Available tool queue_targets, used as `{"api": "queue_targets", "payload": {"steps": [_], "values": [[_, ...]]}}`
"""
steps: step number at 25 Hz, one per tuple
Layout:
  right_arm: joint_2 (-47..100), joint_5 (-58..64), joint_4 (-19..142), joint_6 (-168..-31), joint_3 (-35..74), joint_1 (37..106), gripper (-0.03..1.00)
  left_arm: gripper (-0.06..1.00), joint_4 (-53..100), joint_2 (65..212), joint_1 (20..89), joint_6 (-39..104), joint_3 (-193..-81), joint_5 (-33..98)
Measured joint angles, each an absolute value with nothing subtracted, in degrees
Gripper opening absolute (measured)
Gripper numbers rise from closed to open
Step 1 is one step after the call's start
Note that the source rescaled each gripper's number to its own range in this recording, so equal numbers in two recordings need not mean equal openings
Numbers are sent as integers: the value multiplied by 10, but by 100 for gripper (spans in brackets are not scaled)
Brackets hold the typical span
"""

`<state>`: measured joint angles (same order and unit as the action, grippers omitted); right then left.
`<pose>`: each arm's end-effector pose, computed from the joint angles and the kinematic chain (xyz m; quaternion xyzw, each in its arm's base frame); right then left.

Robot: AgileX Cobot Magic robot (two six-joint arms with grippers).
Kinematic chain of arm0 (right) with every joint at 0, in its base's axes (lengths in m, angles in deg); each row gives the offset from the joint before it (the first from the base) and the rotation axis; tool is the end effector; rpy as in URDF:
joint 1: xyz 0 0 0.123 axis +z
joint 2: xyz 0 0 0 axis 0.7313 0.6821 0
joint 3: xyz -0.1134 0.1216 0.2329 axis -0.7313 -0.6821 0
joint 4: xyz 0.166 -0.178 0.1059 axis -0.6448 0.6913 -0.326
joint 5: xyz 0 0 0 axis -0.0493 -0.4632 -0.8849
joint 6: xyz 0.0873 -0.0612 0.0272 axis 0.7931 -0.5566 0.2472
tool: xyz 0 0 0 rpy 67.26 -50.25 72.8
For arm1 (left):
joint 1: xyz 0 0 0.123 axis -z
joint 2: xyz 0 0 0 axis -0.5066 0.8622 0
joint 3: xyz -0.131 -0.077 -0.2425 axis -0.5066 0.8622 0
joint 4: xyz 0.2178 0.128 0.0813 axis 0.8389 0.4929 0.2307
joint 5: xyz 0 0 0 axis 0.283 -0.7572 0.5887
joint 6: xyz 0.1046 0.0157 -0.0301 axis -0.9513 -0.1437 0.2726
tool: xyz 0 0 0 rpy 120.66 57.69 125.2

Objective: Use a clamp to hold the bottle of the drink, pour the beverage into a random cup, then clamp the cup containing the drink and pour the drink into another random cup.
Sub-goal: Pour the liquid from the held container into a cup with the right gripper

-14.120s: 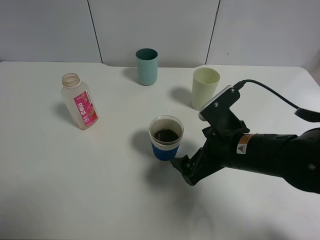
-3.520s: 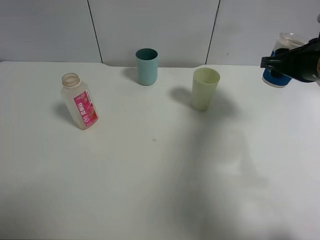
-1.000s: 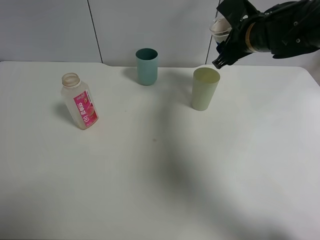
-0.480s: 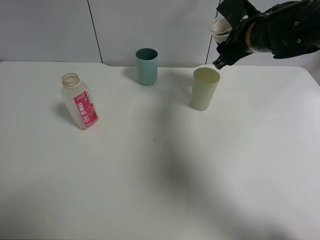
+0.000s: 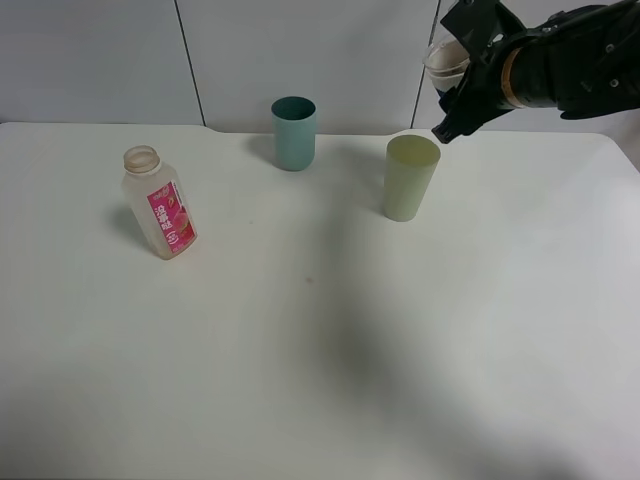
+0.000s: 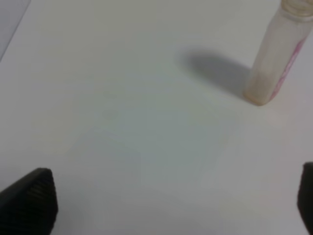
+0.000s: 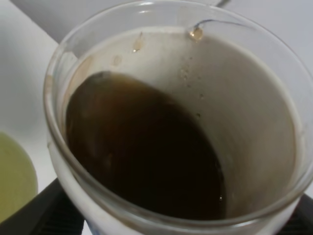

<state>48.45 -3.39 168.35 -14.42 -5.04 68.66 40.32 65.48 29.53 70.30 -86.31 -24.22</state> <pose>0.3677 0.1143 0.2132 -0.3683 0.7869 -0.1821 0.4604 0.0218 0.0055 0.2776 -0.0377 0.8485 0.0126 0.5278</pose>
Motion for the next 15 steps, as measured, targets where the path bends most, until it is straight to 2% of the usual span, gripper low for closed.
{"api": "queue_targets", "payload": {"steps": [5, 15], "values": [[484, -34, 1684, -215, -50, 687, 0, 100, 403, 655, 295, 703, -863, -242], [484, -60, 1684, -269, -50, 687, 0, 100, 403, 655, 295, 703, -863, -242]]}}
